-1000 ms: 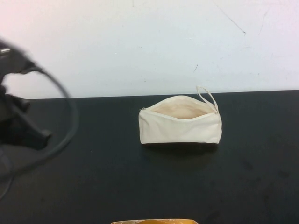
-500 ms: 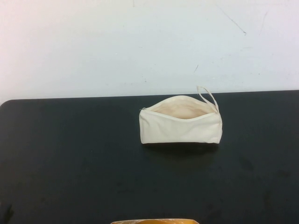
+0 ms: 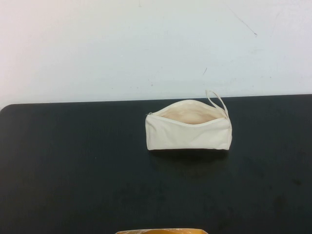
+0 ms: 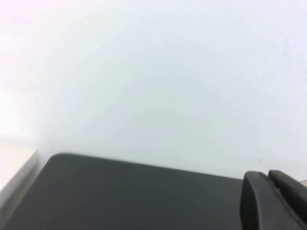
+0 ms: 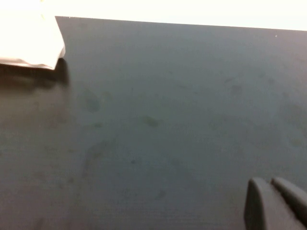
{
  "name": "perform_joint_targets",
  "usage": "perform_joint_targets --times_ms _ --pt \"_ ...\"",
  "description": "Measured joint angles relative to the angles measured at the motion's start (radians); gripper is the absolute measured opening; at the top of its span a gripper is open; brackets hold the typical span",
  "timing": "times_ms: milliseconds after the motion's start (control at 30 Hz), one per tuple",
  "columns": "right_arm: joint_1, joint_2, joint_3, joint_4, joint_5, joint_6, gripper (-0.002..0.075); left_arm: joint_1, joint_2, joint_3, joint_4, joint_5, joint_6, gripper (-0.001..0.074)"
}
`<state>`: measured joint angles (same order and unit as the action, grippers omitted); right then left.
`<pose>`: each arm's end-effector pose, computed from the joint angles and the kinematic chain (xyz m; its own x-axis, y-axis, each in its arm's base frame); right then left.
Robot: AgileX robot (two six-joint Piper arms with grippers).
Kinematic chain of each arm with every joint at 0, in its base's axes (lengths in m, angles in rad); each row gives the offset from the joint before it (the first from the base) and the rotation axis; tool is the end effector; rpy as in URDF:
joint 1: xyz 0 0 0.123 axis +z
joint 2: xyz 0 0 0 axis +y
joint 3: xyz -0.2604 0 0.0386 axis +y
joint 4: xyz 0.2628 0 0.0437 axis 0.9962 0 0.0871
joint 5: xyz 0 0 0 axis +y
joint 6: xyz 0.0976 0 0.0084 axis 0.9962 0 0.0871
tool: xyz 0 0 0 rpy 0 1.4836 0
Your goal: Put eraser into pencil case
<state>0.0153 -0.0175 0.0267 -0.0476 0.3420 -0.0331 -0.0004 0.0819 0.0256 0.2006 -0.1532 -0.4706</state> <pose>0.0967 -0.0001 0.1727 -0.2598 -0.0818 -0.9622 -0.0202 0.9966 -0.0793 0.1067 -0.0030 0.2106 0.1165 -0.2689 -0.9561 0.0643 0.9627 -0.2629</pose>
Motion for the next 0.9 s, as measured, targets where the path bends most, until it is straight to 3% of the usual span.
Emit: perform_joint_targets --times_ms 400,900 --pt "0.0 0.0 0.0 0.0 0.0 0.0 -0.0001 0.0 -0.091 0.0 -0.18 0.431 0.258 -0.0001" --pt "0.0 0.0 0.0 0.0 0.0 0.0 -0.0001 0.0 -0.091 -0.002 -0.183 0.473 0.329 -0.0001"
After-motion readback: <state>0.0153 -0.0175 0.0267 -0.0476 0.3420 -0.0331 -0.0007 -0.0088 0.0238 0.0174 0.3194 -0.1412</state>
